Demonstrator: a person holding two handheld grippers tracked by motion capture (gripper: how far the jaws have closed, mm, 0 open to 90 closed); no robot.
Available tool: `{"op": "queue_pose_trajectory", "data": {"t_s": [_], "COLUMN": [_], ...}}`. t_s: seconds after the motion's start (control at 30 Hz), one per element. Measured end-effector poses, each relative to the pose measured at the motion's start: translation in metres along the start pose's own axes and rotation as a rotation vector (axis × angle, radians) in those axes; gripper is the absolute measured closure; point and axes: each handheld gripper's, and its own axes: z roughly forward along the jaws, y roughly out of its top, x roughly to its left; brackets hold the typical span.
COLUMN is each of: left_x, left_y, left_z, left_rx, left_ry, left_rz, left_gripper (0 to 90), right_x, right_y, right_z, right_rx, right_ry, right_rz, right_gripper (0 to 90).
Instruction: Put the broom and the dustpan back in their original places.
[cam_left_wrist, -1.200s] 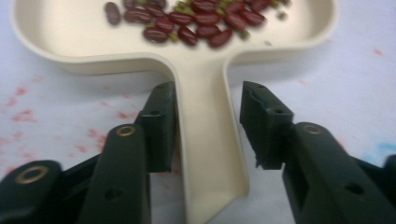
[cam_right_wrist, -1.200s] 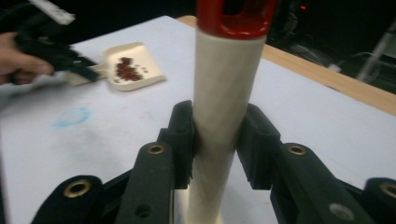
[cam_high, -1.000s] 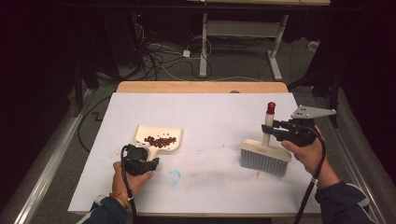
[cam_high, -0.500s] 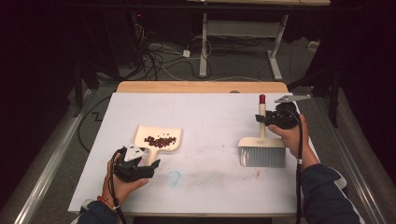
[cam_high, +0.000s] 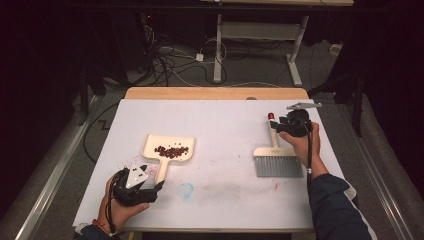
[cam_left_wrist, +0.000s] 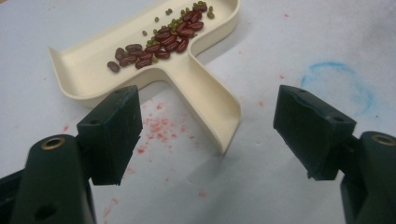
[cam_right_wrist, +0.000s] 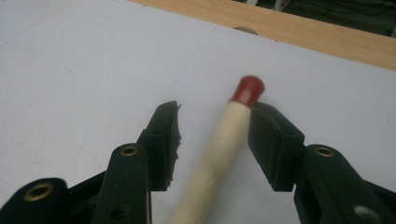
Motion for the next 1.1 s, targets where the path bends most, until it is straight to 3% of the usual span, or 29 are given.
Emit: {"op": "queue_pose_trajectory", "data": {"t_s": [0.23, 0.33, 0.63, 0.87, 0.93, 1.1], "left_x": [-0.001, 0.000, -0.004, -0.003, -0.004, -0.004], "left_y": [-0.001, -0.002, 0.001, 0.001, 0.001, 0.001], "left_z": [0.003, 0.005, 0.008, 0.008, 0.007, 0.007], "left_rx": [0.015, 0.015, 0.017, 0.019, 0.016, 0.015], "left_ry": [0.007, 0.000, -0.005, -0.008, -0.009, -0.009], "left_rz": [0.007, -0.005, 0.034, 0.032, 0.033, 0.035], "left_gripper": [23.1, 23.1, 22.9, 22.8, 22.7, 22.4], "right_x": [0.010, 0.015, 0.032, 0.036, 0.038, 0.041], "right_y": [-0.001, -0.003, -0.003, -0.002, -0.001, -0.002], "right_z": [-0.005, -0.009, -0.019, -0.031, -0.032, -0.038], "right_rx": [-0.062, -0.094, -0.147, -0.195, -0.196, -0.226], "right_ry": [-0.027, -0.018, -0.016, -0.013, -0.042, -0.031], "right_rz": [-0.029, -0.037, -0.078, -0.072, -0.077, -0.075], "right_gripper": [48.0, 44.8, 34.6, 27.5, 26.6, 22.2]}}
